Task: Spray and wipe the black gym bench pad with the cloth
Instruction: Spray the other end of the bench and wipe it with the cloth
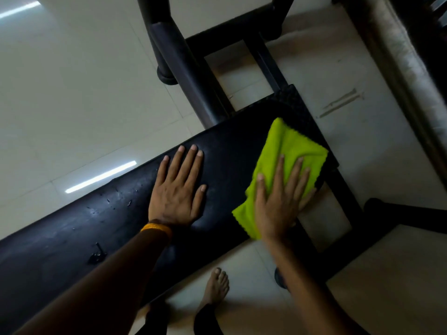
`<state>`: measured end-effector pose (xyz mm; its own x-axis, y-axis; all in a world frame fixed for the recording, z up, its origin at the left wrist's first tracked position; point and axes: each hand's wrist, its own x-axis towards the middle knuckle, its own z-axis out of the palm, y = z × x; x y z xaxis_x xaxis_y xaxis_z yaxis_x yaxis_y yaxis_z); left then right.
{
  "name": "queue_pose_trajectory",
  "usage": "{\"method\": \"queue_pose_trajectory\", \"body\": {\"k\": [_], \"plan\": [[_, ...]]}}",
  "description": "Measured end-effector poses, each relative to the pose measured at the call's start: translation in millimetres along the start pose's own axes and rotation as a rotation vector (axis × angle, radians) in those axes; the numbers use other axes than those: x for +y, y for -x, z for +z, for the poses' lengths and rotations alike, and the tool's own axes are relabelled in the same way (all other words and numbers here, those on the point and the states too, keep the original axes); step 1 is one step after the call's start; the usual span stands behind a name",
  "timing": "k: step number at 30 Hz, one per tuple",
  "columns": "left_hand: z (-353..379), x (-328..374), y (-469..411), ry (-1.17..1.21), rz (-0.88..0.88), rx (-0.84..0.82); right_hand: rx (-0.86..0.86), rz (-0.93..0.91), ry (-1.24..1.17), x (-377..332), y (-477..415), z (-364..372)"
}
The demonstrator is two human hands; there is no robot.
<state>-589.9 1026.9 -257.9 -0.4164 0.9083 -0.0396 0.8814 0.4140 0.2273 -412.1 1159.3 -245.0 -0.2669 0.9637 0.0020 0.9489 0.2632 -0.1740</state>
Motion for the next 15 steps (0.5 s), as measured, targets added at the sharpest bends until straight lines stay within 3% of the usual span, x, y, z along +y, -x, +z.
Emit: {"method": "queue_pose_trajectory", "body": {"k": [3, 6, 11, 15], "plan": [[2, -1, 0, 0.01, 0.002, 0.015, -0.094, -0.168, 0.046, -18, 71, -1], [2, -1, 0, 0.0, 0.007, 0.013, -0.114, -0.326, 0.088, -16, 26, -3], [2, -1, -1, -0.002, 0.006, 0.02, -0.073, -0.224, 0.072, -33, -86, 0], [1, -1, -1, 0.008, 0.001, 0.026, -0.077, -0.274, 0.106, -47, -24, -2]]}}
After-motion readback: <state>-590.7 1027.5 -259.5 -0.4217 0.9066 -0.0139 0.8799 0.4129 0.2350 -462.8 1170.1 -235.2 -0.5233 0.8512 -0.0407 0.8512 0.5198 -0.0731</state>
